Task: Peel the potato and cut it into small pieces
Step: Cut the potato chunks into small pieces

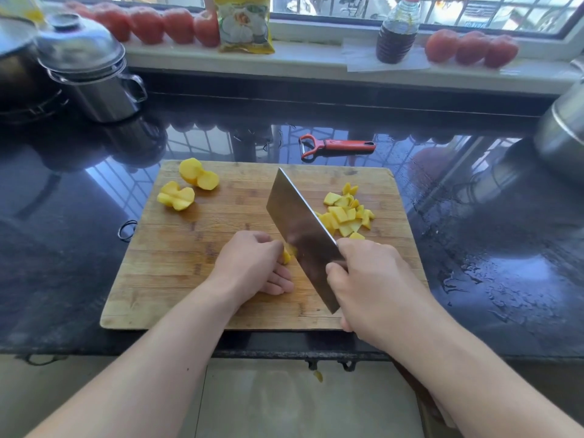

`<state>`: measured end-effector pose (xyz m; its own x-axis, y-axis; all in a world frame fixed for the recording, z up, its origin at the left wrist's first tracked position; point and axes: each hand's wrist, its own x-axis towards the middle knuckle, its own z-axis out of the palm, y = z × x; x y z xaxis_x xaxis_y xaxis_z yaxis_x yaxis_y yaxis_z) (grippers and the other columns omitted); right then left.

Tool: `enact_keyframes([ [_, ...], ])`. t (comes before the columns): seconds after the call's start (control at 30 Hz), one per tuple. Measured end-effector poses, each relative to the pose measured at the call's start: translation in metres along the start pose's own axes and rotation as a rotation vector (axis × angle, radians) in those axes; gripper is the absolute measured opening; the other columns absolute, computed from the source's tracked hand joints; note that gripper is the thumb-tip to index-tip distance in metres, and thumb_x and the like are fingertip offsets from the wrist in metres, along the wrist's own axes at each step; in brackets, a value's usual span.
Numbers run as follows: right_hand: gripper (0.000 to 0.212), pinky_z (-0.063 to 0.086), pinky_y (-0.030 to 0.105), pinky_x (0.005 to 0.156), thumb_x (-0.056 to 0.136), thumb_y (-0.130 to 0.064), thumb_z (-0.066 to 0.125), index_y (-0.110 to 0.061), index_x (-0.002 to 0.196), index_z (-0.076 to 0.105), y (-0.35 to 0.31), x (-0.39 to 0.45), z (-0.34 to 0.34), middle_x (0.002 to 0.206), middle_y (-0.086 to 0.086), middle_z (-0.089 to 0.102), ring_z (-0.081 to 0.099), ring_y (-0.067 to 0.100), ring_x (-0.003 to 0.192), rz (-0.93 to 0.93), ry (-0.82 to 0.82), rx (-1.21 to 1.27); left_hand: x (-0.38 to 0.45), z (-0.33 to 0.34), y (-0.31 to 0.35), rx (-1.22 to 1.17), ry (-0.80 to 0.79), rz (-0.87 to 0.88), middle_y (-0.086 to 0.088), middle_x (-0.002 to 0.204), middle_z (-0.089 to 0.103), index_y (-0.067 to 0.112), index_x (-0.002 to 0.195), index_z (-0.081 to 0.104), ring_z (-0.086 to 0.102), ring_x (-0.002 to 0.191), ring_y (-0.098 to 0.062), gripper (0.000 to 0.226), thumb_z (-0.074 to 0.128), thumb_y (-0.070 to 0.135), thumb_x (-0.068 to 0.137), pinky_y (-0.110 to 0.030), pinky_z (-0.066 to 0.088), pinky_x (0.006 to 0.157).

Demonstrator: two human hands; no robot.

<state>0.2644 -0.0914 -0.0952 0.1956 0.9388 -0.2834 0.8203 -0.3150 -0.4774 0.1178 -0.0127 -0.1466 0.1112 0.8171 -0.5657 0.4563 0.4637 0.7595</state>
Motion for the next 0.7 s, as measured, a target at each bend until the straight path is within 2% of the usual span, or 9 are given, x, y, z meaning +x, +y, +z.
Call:
enact_keyframes([
  [0.13, 0.023, 0.055, 0.038, 0.070, 0.096, -0.032, 0.041, -0.021, 0.076, 0.042, -0.007, -0.006, -0.001, 0.075, 0.003, 0.060, 0.067, 0.030, 0.075, 0.007, -0.013, 0.006, -0.002, 0.001, -0.001, -0.001, 0.013, 0.021, -0.011, 0.070, 0.077, 0.006, 0.107, 0.068, 0.078, 0.064, -0.025, 0.021, 0.050, 0.017, 0.105, -0.029, 0.060, 0.056],
  [0.23, 0.021, 0.049, 0.033, 0.062, 0.095, -0.029, 0.040, -0.022, 0.076, 0.042, -0.011, -0.008, 0.000, 0.074, 0.002, 0.056, 0.063, 0.028, 0.072, 0.015, -0.038, -0.020, -0.003, 0.002, -0.002, -0.008, 0.017, 0.032, -0.012, 0.068, 0.076, 0.006, 0.098, 0.068, 0.077, 0.062, -0.026, 0.021, 0.051, 0.018, 0.104, -0.028, 0.058, 0.052],
  [0.3, 0.022, 0.042, 0.032, 0.061, 0.098, -0.030, 0.039, -0.023, 0.077, 0.041, -0.015, -0.009, 0.001, 0.076, -0.001, 0.052, 0.056, 0.023, 0.072, 0.020, -0.055, -0.049, -0.002, 0.002, -0.002, 0.000, 0.018, 0.042, -0.012, 0.066, 0.075, 0.007, 0.094, 0.066, 0.076, 0.059, -0.026, 0.021, 0.050, 0.016, 0.103, -0.029, 0.057, 0.051],
  [0.43, 0.026, 0.034, 0.032, 0.060, 0.100, -0.029, 0.043, -0.024, 0.075, 0.036, -0.023, -0.011, 0.000, 0.077, -0.005, 0.043, 0.041, 0.019, 0.071, 0.026, -0.068, -0.113, -0.001, 0.002, -0.003, 0.013, 0.012, 0.059, -0.013, 0.065, 0.075, 0.007, 0.099, 0.065, 0.074, 0.055, -0.025, 0.017, 0.049, 0.013, 0.101, -0.027, 0.054, 0.048],
  [0.6, 0.015, 0.035, 0.033, 0.069, 0.100, -0.026, 0.044, -0.025, 0.086, 0.039, -0.030, -0.009, 0.009, 0.076, -0.005, 0.036, 0.042, 0.027, 0.084, 0.026, -0.100, -0.092, -0.004, -0.001, 0.000, 0.029, -0.010, 0.058, -0.013, 0.068, 0.076, 0.007, 0.095, 0.069, 0.074, 0.055, -0.023, 0.022, 0.048, 0.010, 0.101, -0.027, 0.057, 0.049],
  [0.7, 0.009, 0.036, 0.034, 0.069, 0.101, -0.026, 0.045, -0.023, 0.093, 0.042, -0.031, 0.000, 0.016, 0.078, -0.004, 0.038, 0.045, 0.028, 0.087, 0.013, -0.078, -0.033, -0.003, -0.003, 0.001, 0.026, -0.023, 0.048, -0.014, 0.067, 0.076, 0.006, 0.092, 0.069, 0.073, 0.055, -0.023, 0.023, 0.048, 0.008, 0.100, -0.028, 0.058, 0.050],
])
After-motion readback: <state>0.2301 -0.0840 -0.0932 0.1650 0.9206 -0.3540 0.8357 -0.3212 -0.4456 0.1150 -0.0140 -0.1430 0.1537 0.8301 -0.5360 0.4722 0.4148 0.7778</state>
